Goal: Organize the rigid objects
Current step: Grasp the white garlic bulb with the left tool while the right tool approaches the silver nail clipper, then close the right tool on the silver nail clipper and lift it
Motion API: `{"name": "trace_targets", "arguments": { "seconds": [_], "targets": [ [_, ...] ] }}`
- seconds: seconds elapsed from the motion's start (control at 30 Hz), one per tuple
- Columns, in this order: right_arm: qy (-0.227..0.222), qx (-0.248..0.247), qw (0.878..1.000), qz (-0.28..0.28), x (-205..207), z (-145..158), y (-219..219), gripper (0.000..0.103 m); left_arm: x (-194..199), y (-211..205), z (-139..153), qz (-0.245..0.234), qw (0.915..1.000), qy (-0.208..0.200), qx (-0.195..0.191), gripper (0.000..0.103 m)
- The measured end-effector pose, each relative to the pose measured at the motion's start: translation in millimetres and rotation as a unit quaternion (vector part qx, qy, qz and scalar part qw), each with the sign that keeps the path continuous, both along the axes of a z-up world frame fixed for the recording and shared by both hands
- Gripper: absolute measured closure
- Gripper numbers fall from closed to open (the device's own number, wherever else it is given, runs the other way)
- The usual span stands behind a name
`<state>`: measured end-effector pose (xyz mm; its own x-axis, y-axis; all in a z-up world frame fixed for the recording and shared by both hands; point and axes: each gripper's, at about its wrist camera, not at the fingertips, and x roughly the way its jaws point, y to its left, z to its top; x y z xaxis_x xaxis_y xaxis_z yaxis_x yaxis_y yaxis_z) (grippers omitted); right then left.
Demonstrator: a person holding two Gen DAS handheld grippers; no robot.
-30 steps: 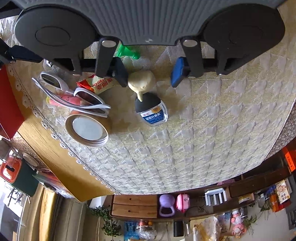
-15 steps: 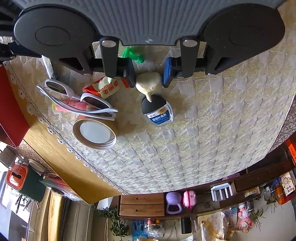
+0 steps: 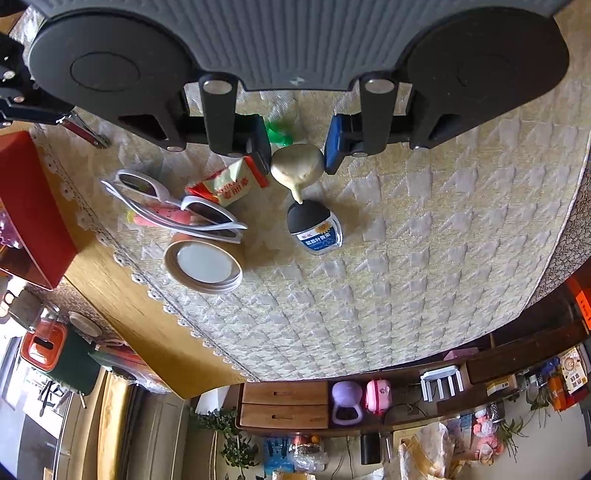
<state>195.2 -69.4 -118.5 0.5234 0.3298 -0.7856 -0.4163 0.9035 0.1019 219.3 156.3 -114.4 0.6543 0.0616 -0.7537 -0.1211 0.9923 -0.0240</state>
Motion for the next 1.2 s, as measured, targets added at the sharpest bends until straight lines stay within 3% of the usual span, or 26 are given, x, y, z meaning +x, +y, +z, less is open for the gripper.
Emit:
{"name": "trace_targets", "arguments": {
  "seconds": [0.23, 0.3, 0.33, 0.4, 0.6, 0.67, 0.73, 0.8, 0.9, 1.2],
  "targets": [
    [-0.017, 0.016, 1.000, -0.003, -13, 20, -23, 0.094, -13, -16, 17, -0.017, 0.9999, -0.003, 0.000, 0.072],
    [-0.023, 0.019, 1.000, -0.004, -16, 25, -28, 0.096, -16, -23, 23, -0.025, 0.9997, -0.004, -0.001, 0.072],
    [-0.024, 0.021, 0.999, -0.003, -17, 27, -31, 0.103, -17, -27, 25, -0.030, 0.9995, -0.005, -0.001, 0.072],
    [-0.029, 0.023, 0.999, -0.001, -19, 32, -37, 0.103, -20, -35, 30, -0.039, 0.9992, -0.007, 0.000, 0.072],
    [-0.023, 0.020, 1.000, -0.008, -16, 26, -51, 0.103, -26, -55, 38, -0.058, 0.9982, -0.012, 0.009, 0.072],
    [0.005, 0.041, 0.999, -0.009, -12, 21, -56, 0.094, -28, -58, 38, -0.058, 0.9982, -0.011, 0.006, 0.072],
    [0.001, 0.033, 0.999, -0.008, -14, 19, -54, 0.080, -29, -59, 38, -0.060, 0.9981, -0.010, 0.007, 0.072],
    [-0.001, 0.032, 0.999, 0.000, -16, 18, -50, 0.075, -29, -59, 37, -0.060, 0.9981, -0.009, 0.005, 0.072],
    [0.001, 0.026, 1.000, 0.010, -17, 15, -39, 0.059, -30, -57, 35, -0.059, 0.9982, -0.008, 0.001, 0.072],
    [0.005, -0.035, 0.998, 0.046, -16, -14, 8, 0.064, -32, -50, 28, -0.063, 0.9980, -0.004, -0.005, 0.072]
  ]
}}
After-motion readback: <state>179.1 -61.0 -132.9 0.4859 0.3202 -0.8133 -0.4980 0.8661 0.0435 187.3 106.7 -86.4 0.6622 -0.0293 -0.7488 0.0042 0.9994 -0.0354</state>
